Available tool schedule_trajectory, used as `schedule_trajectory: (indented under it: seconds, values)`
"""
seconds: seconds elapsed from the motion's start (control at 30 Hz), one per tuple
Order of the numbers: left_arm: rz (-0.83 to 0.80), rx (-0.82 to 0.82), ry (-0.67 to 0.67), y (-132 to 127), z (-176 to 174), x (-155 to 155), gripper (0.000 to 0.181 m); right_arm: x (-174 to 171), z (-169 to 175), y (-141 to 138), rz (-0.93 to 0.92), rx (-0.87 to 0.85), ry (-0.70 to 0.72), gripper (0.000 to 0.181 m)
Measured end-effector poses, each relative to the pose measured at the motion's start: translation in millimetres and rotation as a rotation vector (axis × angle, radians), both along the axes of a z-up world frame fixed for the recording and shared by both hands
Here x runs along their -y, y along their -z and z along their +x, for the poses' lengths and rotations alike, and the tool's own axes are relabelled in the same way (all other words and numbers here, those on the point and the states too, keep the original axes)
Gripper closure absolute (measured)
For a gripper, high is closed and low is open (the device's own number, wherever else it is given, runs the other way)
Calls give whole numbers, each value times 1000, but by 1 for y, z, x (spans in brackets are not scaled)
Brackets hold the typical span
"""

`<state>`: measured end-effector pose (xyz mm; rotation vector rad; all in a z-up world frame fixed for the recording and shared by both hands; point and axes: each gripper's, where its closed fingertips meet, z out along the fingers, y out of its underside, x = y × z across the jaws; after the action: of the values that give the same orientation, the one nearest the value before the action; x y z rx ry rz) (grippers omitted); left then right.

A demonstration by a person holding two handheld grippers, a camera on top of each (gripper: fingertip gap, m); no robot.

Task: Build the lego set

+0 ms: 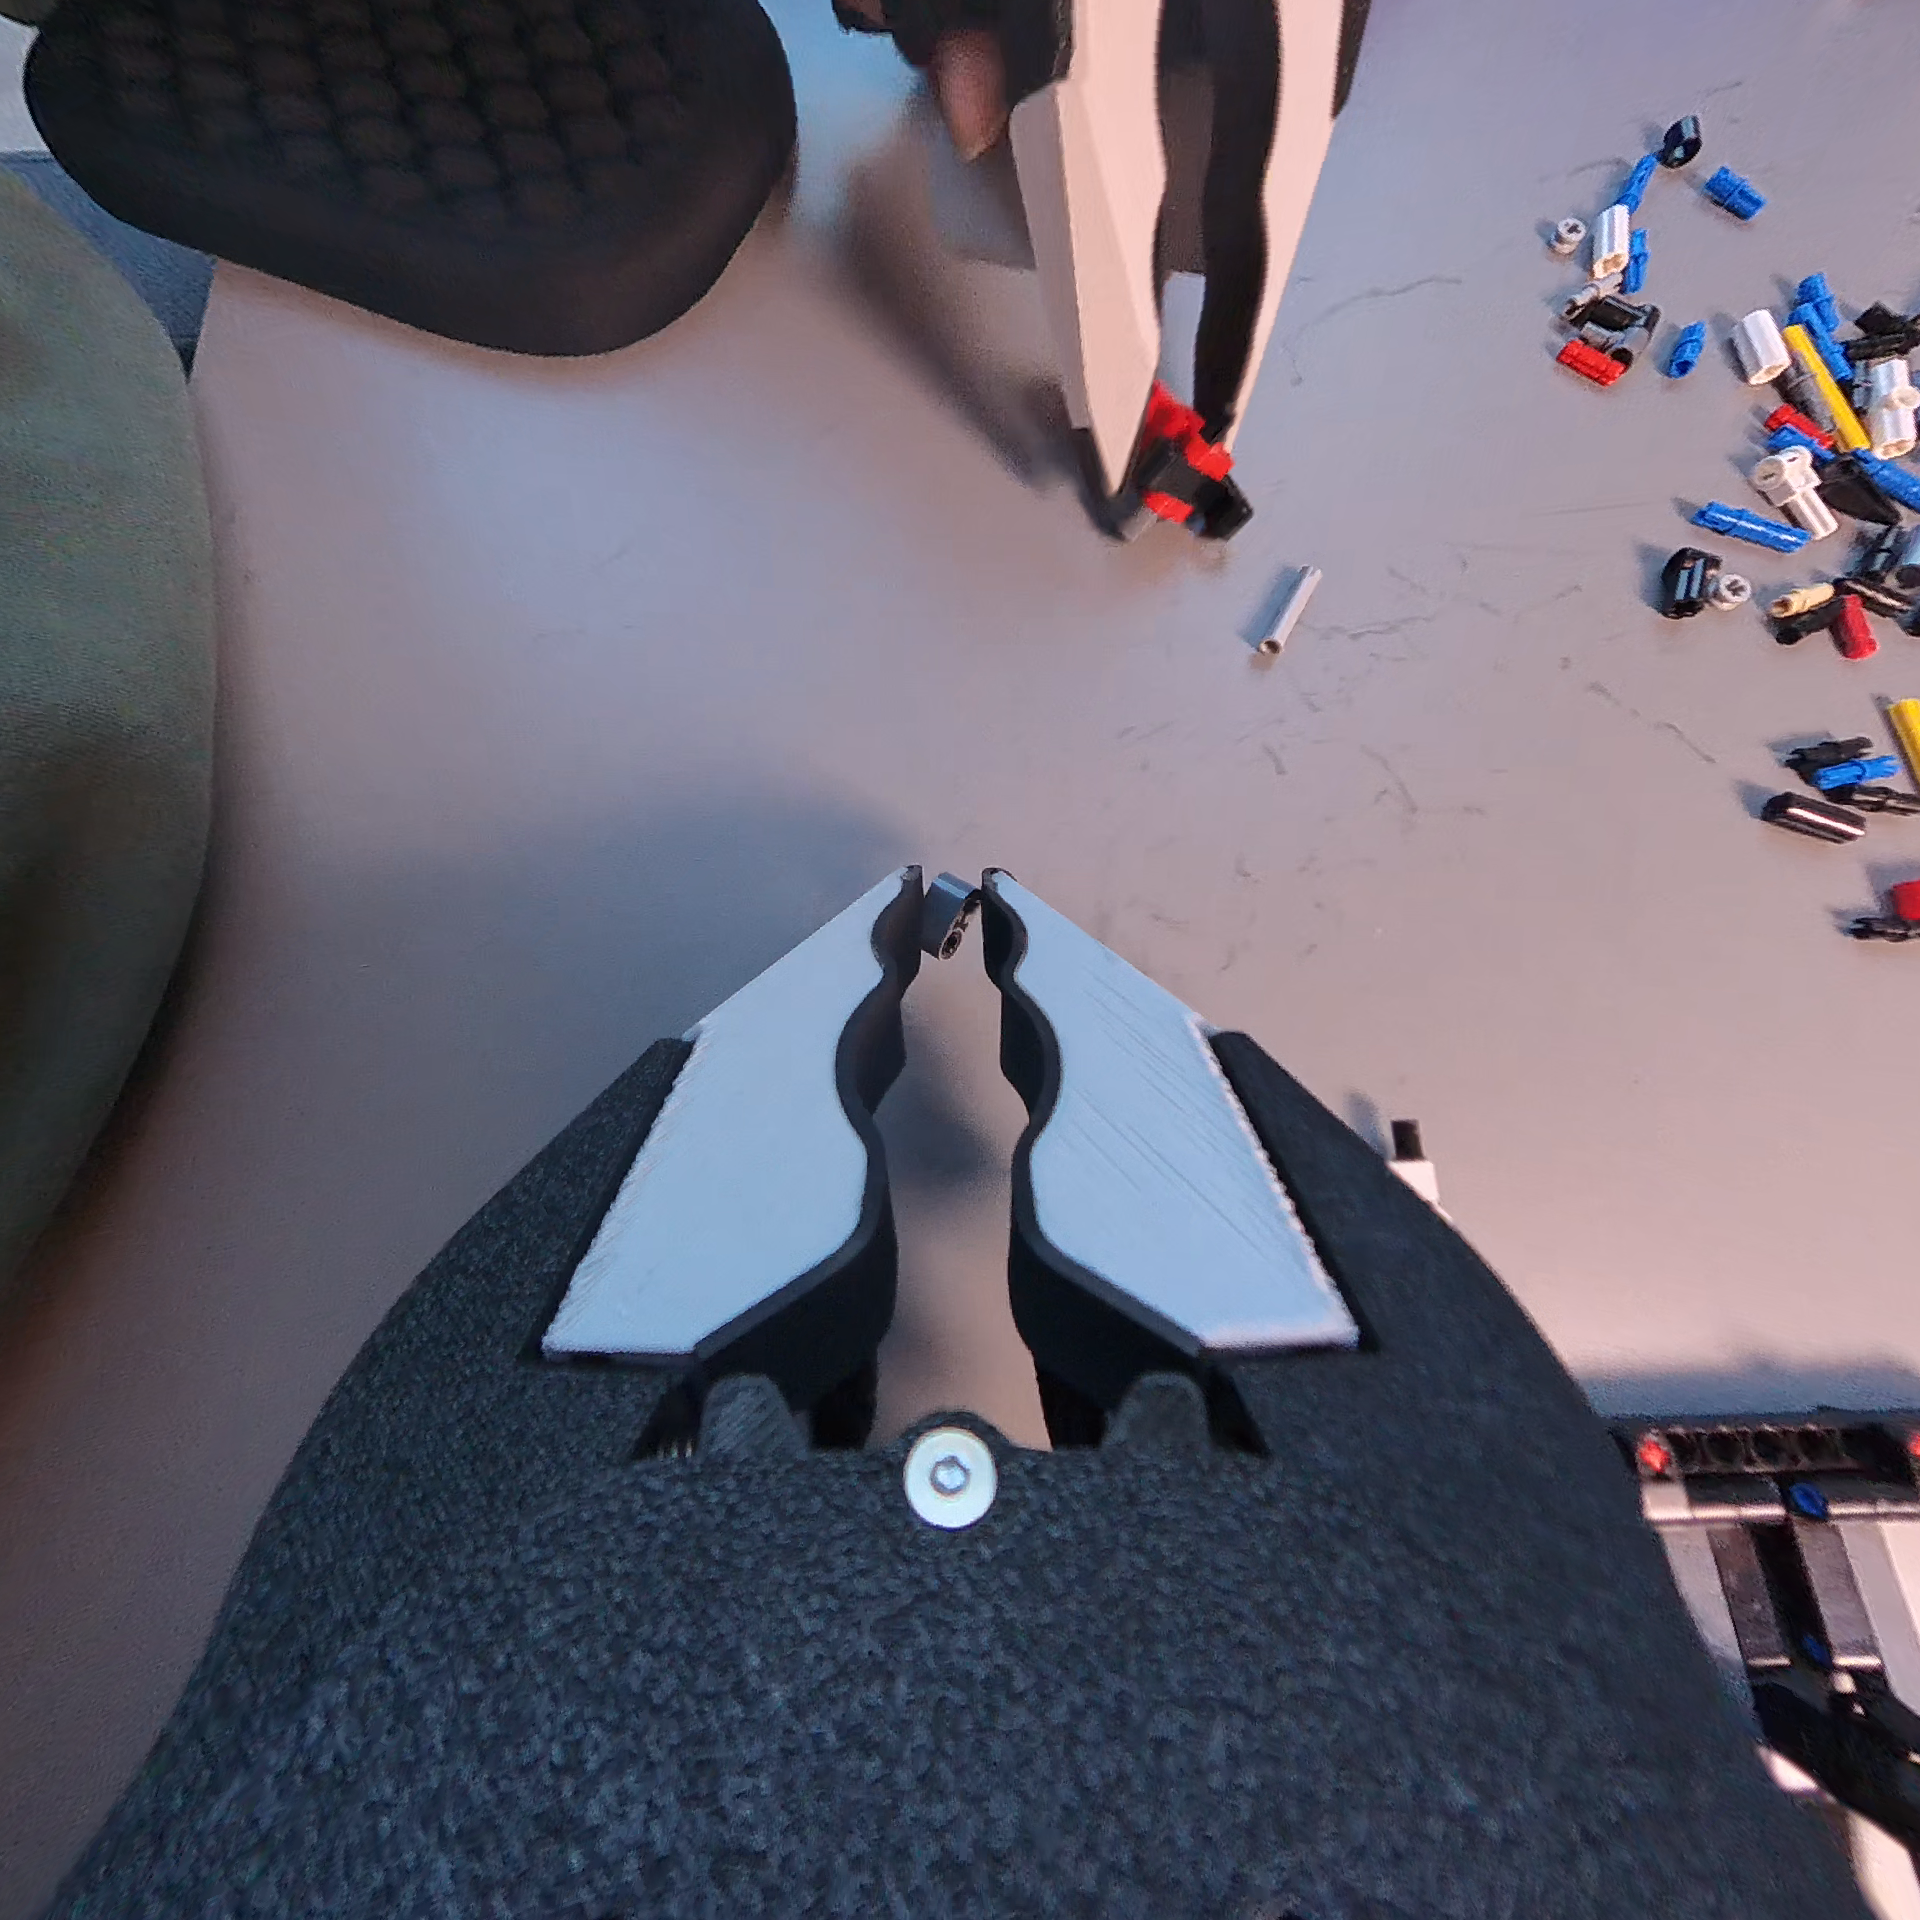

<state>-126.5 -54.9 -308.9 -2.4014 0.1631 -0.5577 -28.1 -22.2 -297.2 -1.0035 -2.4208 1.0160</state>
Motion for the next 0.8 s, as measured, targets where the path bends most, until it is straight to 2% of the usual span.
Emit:
schedule_trajectory:
  seconds: [0.2,0.3,0.37,0.53,0.6,0.7,0.8]
  values:
    - [56,-60,42,-6,60,-17,154,-5,12,-23,-102,-69,-52,171]
    - [41,-90,72,0,87,-24,154,-8,14,-35,-124,-117,-73,171]
    - [27,-91,88,3,97,-26,156,-12,16,-32,-104,-120,-77,171]
    - [64,-38,107,-12,95,-22,142,-11,15,-29,-95,-146,-77,171]
    - [118,60,123,-31,97,-20,146,-7,11,-34,-71,-208,-92,171]
    - [155,313,120,-56,101,-20,151,3,1,-45,-15,-320,-132,171]
    - [147,522,85,-67,97,-25,154,11,-8,-48,72,-388,-175,171]
